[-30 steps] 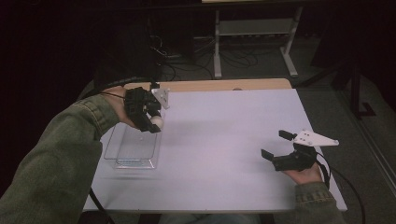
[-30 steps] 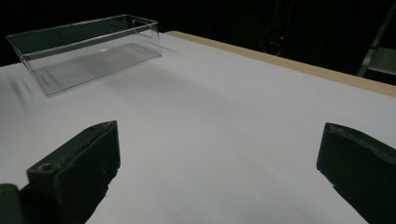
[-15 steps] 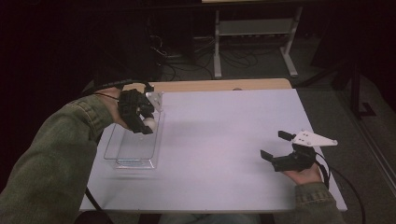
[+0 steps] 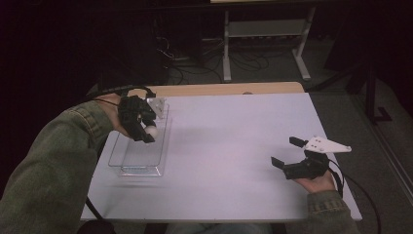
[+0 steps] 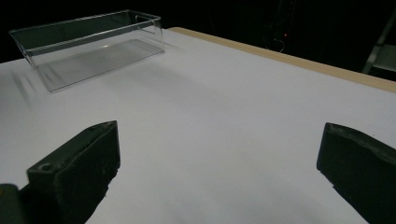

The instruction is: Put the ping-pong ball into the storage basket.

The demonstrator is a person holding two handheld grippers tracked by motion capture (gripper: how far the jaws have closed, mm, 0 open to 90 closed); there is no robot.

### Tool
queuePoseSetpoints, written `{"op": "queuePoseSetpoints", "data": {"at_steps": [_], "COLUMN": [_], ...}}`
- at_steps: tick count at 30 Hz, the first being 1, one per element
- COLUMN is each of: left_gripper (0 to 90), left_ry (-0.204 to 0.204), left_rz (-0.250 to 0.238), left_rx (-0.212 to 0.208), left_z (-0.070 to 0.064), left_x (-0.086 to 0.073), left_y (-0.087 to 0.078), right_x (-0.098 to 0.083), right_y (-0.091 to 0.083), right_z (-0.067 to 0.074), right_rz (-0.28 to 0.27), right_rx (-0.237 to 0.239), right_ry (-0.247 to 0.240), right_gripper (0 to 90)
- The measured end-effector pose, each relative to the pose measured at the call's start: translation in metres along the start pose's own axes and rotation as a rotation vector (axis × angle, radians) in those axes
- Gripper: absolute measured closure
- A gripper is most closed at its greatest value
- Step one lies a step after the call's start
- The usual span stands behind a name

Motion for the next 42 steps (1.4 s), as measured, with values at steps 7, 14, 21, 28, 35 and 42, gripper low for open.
{"op": "queuePoseSetpoints", "data": {"at_steps": [7,14,21,28,35,42], "left_gripper": [51.2,51.2,51.2,51.2,51.2,51.2], "left_ry": [-0.021,-0.046,-0.045,-0.035,-0.031,-0.024], "left_rz": [0.013,0.002,-0.008,-0.013,0.004,0.005], "left_rx": [-0.003,-0.005,-0.006,-0.004,-0.022,-0.035], "left_z": [0.003,0.005,0.005,0.006,0.007,0.007], "left_x": [-0.012,-0.025,-0.034,-0.034,-0.034,-0.03], "left_y": [0.007,0.009,0.007,0.01,0.02,0.03], "right_x": [0.0,0.0,-0.001,-0.001,-0.002,-0.002], "right_y": [0.0,0.001,0.001,0.001,0.003,0.003], "right_z": [0.001,0.001,0.001,0.001,0.001,0.001], "right_rz": [0.004,0.006,0.006,0.009,0.017,0.02], "right_rx": [0.004,0.008,0.009,0.01,0.018,0.02], "right_ry": [-0.003,0.002,0.003,0.001,0.003,0.005], "right_gripper": [0.0,0.0,0.0,0.0,0.0,0.0]}}
Point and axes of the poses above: each handheld gripper's, and its own axes: y roughly forward along the jaws, x roughly out of its top, z roughly to its left, the point moved 2 cm from there along y, roughly forward along the jaws, and after that the axes turned 8 degrees about -y, right-handed, at the moved point
